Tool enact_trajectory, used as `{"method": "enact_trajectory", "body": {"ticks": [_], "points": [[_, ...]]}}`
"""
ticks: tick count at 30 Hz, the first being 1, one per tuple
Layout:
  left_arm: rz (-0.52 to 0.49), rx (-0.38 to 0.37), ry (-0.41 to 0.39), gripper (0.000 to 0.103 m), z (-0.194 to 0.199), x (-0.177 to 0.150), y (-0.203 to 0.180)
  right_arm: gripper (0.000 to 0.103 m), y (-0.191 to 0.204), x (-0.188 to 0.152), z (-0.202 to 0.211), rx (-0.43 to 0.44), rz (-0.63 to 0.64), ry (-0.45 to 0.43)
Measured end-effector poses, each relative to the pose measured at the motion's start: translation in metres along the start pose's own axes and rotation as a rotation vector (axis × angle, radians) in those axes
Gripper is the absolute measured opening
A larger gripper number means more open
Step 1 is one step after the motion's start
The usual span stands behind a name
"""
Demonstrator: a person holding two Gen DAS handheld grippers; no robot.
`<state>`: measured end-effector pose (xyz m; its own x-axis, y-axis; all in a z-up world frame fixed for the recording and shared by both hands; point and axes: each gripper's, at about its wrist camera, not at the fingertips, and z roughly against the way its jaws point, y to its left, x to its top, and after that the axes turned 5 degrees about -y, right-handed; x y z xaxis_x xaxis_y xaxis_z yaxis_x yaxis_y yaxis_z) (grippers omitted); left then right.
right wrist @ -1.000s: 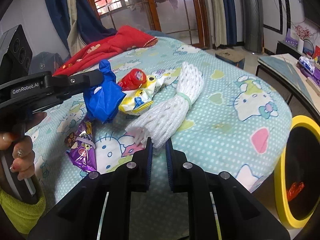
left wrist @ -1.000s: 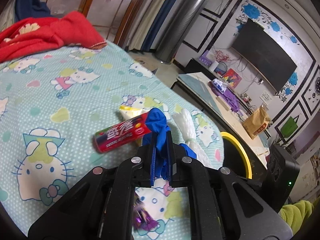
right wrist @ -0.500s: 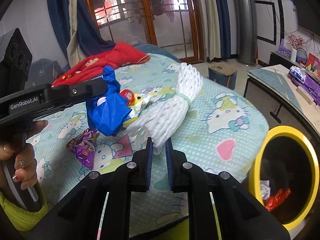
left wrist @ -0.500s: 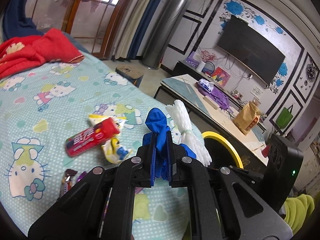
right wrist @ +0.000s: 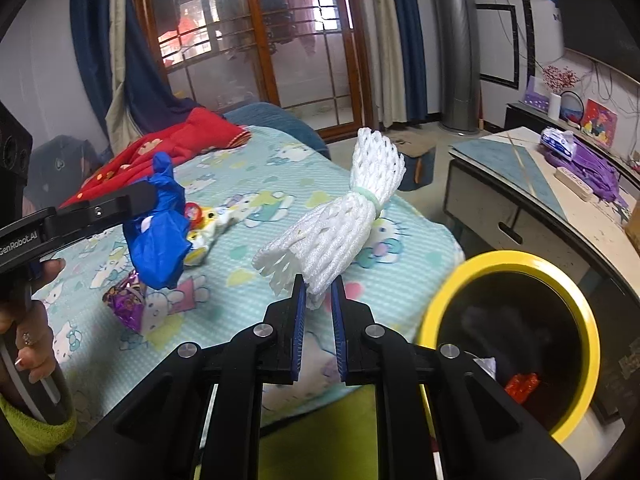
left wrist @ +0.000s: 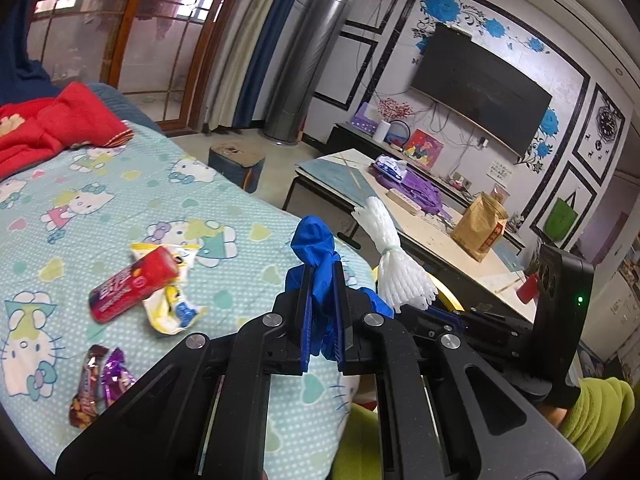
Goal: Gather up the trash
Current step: 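Carry the white mesh and blue bag over the yellow bin with both grippers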
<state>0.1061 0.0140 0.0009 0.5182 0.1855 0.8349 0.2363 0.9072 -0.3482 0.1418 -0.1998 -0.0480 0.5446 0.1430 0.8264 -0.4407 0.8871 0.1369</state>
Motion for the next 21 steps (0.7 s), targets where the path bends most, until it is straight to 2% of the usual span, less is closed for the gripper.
{"method": "enact_trajectory", "body": {"ticks": [21], "points": [[-0.105, -0.065, 0.015, 0.004, -0.035, 0.004, -0.061, 0.013, -0.061, -0.018, 0.039, -0.099, -0.092, -0.025]]}}
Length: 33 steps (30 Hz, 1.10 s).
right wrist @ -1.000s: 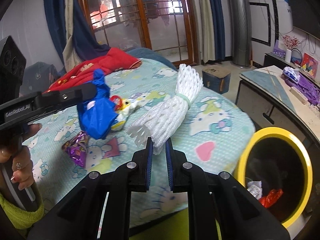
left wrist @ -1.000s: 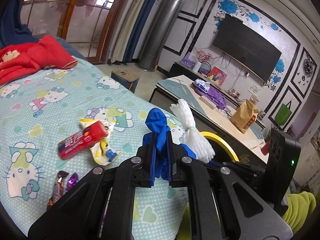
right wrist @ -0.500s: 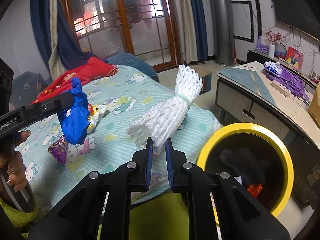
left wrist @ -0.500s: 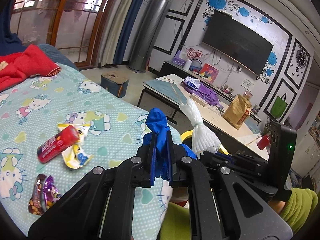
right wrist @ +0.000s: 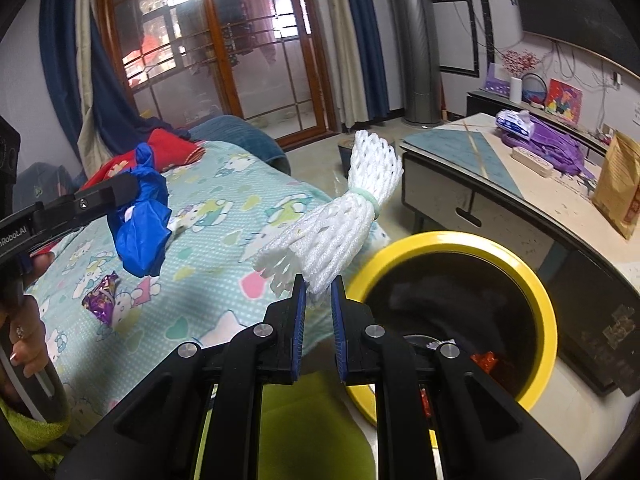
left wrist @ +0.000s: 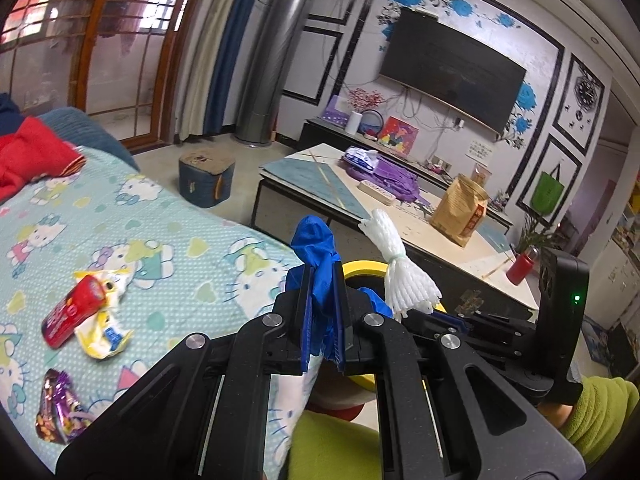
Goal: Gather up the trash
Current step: 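Carry the white mesh and blue bag over the yellow bin with both grippers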
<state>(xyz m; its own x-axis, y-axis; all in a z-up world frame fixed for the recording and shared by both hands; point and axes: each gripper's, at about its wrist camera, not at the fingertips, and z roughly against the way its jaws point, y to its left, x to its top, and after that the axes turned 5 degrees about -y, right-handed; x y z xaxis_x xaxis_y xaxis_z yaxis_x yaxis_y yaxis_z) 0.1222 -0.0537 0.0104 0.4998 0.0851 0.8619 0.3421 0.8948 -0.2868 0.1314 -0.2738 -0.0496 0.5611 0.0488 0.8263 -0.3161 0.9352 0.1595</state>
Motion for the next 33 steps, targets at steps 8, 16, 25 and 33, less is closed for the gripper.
{"method": "enact_trajectory", "body": {"ticks": [8, 16, 25, 33], "points": [[-0.054, -0.038, 0.022, 0.004, -0.022, -0.002, -0.025, 0.013, -0.035, -0.010, 0.009, -0.066, -0.067, 0.004], [-0.100, -0.067, 0.049, 0.004, -0.041, -0.007, -0.048, 0.013, -0.057, -0.022, 0.014, -0.102, -0.112, 0.020], [-0.142, -0.087, 0.084, 0.004, -0.065, -0.013, -0.068, 0.013, -0.077, -0.034, 0.012, -0.140, -0.159, 0.053], [-0.171, -0.092, 0.112, 0.005, -0.087, -0.017, -0.079, 0.013, -0.092, -0.042, 0.001, -0.154, -0.211, 0.106]]}}
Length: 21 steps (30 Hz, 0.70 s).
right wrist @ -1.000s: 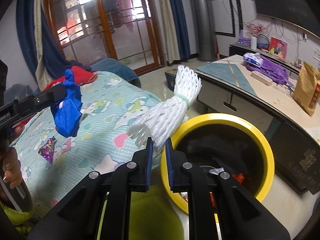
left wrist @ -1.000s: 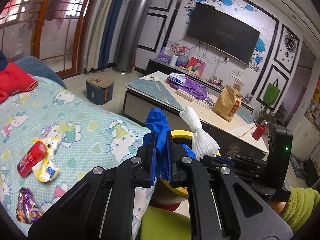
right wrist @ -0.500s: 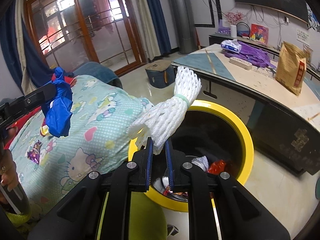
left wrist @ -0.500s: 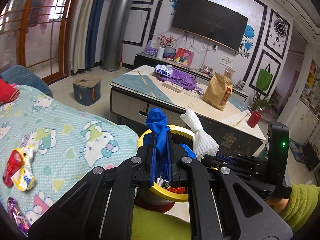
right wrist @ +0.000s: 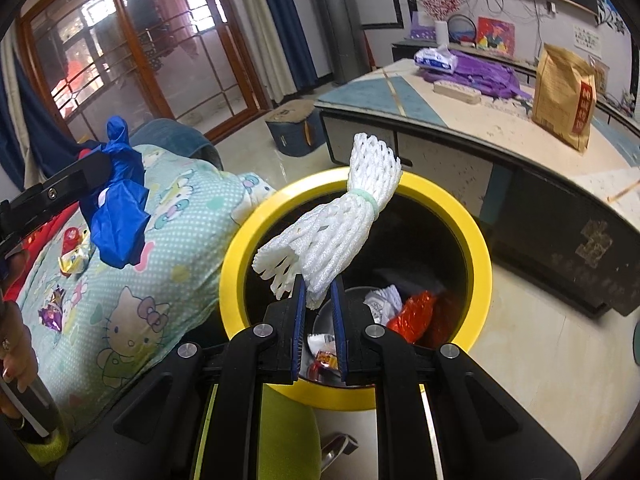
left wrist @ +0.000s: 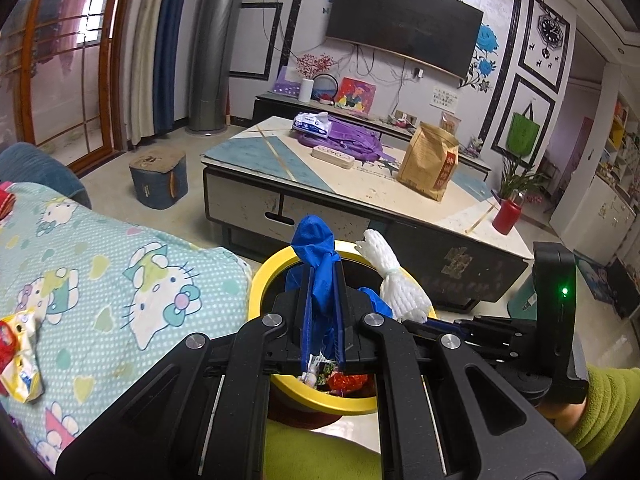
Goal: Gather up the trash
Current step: 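Carry the white mesh and blue bag over the yellow bin with both grippers, then open both grippers to drop the mesh and blue bag into the bin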
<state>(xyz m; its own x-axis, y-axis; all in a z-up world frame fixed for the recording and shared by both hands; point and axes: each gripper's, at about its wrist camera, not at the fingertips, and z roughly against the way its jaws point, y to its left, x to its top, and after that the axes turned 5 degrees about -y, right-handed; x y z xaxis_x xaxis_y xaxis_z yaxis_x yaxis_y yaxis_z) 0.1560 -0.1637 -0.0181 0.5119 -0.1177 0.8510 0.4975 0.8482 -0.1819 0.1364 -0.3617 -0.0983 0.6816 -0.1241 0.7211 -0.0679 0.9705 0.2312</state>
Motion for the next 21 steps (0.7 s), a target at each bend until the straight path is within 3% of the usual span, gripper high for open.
{"method": "enact_trajectory", "body": {"ticks": [19, 21], "points": [[-0.018, -0.022, 0.090, 0.005, -0.057, -0.004, -0.009, 0.015, -0.015, -0.006, -0.021, -0.031, -0.081, 0.076], [-0.020, -0.028, 0.096, 0.005, -0.061, -0.004, -0.010, 0.020, -0.017, -0.006, -0.021, -0.032, -0.093, 0.075]]}}
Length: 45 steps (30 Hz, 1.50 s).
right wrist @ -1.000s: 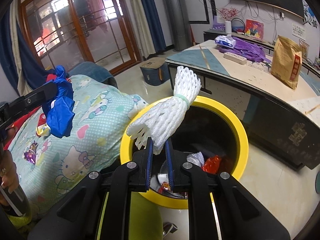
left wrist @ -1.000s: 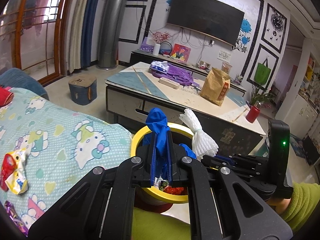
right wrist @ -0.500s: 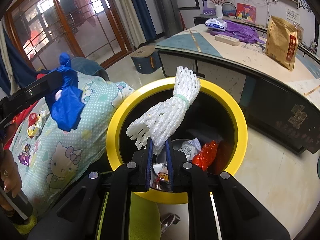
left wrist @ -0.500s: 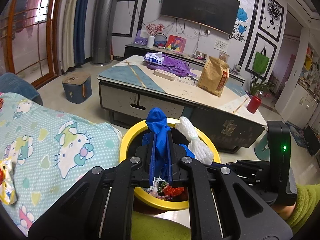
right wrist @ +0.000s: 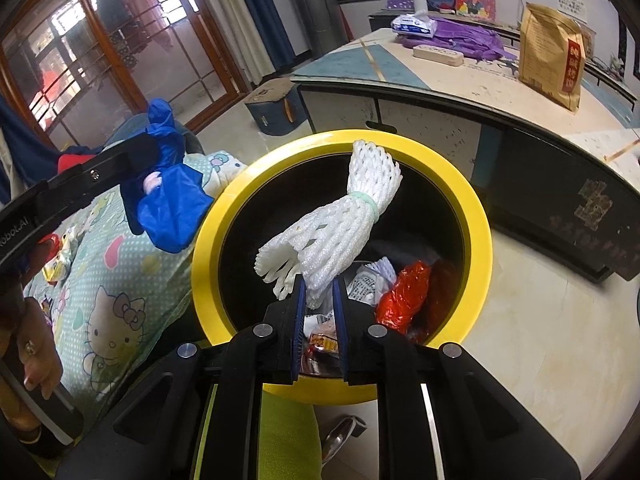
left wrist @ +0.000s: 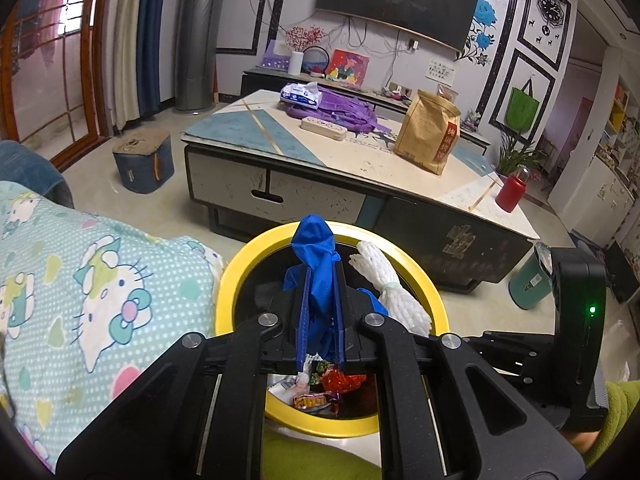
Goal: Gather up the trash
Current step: 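Open both grippers to drop the mesh and blue bag into the bin, then move both tools back toward the remaining wrappers on the bed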
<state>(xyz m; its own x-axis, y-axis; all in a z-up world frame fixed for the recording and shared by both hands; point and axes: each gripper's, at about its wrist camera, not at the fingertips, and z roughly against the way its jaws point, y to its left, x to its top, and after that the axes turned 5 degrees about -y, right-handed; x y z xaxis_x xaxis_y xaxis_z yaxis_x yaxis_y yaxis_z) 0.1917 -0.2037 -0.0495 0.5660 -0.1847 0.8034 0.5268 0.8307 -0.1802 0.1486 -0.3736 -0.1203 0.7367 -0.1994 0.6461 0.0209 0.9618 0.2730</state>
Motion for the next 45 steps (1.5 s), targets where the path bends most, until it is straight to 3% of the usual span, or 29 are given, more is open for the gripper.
{"method": "enact_trajectory", "body": {"ticks": [1, 3, 10, 14, 17, 24, 36, 45], "points": [[-0.002, -0.001, 0.001, 0.006, -0.001, 0.000, -0.001, 0.024, -0.001, 0.000, 0.000, -0.002, -0.009, -0.002], [-0.003, -0.002, -0.003, 0.012, -0.001, 0.000, -0.001, 0.045, -0.007, 0.001, 0.002, -0.004, -0.039, -0.016], [0.020, 0.001, -0.026, 0.044, 0.004, 0.001, 0.004, 0.050, -0.018, 0.005, 0.004, -0.051, -0.080, -0.042], [0.044, 0.016, -0.049, 0.078, 0.009, 0.000, 0.008, 0.057, -0.017, 0.005, 0.007, -0.063, -0.075, -0.058], [0.053, 0.039, -0.063, 0.092, 0.014, 0.001, 0.010, 0.060, -0.015, 0.005, 0.007, -0.068, -0.070, -0.064], [0.082, 0.082, -0.084, 0.092, 0.031, 0.000, 0.019, 0.067, -0.008, 0.008, 0.017, -0.055, -0.044, -0.112], [0.102, 0.173, -0.149, 0.092, 0.073, -0.012, 0.040, 0.068, 0.027, 0.012, 0.046, -0.012, 0.084, -0.268], [0.116, 0.251, -0.211, 0.092, 0.107, -0.017, 0.058, 0.069, 0.061, 0.008, 0.059, 0.028, 0.190, -0.336]]}}
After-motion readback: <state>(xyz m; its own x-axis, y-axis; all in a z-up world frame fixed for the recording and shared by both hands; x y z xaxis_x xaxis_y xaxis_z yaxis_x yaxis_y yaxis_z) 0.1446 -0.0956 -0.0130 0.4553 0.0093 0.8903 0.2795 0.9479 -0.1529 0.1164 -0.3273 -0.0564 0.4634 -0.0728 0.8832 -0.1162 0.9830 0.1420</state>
